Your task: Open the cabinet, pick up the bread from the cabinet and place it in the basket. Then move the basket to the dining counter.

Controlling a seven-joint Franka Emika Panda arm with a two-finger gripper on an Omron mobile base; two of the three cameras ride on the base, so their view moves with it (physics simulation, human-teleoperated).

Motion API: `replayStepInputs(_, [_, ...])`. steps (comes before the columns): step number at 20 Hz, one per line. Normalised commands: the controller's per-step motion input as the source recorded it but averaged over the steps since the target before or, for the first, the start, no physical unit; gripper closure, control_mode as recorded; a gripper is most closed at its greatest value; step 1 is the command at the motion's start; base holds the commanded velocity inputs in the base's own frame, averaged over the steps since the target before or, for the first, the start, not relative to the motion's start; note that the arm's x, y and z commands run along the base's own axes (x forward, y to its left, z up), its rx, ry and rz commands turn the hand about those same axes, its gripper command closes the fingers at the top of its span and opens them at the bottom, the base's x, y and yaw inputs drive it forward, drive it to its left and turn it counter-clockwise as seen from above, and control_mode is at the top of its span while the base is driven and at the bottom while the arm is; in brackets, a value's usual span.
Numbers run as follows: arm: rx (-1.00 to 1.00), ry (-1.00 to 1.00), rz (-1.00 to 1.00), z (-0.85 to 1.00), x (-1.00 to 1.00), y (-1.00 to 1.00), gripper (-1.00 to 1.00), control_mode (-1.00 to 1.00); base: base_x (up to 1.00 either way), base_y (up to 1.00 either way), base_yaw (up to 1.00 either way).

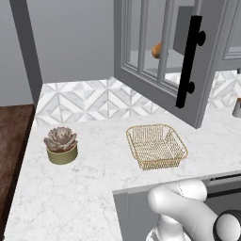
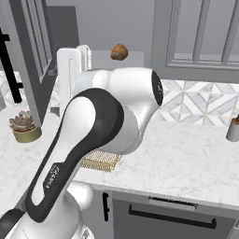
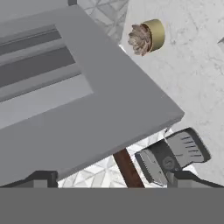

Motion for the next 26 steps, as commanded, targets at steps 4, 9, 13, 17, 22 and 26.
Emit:
replayStepInputs(4, [-0.05, 0.0, 0.4, -0.01, 0.12, 0.66, -1.0, -1.0, 0.0, 0.0, 0.0])
replayStepInputs(9, [-0.05, 0.02, 0.32, 0.0, 0.07, 0.63, -1.0, -1.0, 0.0, 0.0, 0.0])
replayStepInputs(13, [-0.03, 0.02, 0.27, 0.0, 0.05, 0.57, -1.0, -1.0, 0.0, 0.0, 0.0])
replayStepInputs(17, [-0.08, 0.0, 0.13, 0.0, -0.01, 0.91, -1.0, -1.0, 0.0, 0.0, 0.0])
replayStepInputs(22, [-0.09, 0.0, 0.0, -0.02, -0.08, 0.68, -1.0, -1.0, 0.0, 0.0, 0.0])
replayStepInputs(26, [0.0, 0.02, 0.0, -0.34, 0.0, -0.22, -1.0, -1.0, 0.0, 0.0, 0.0])
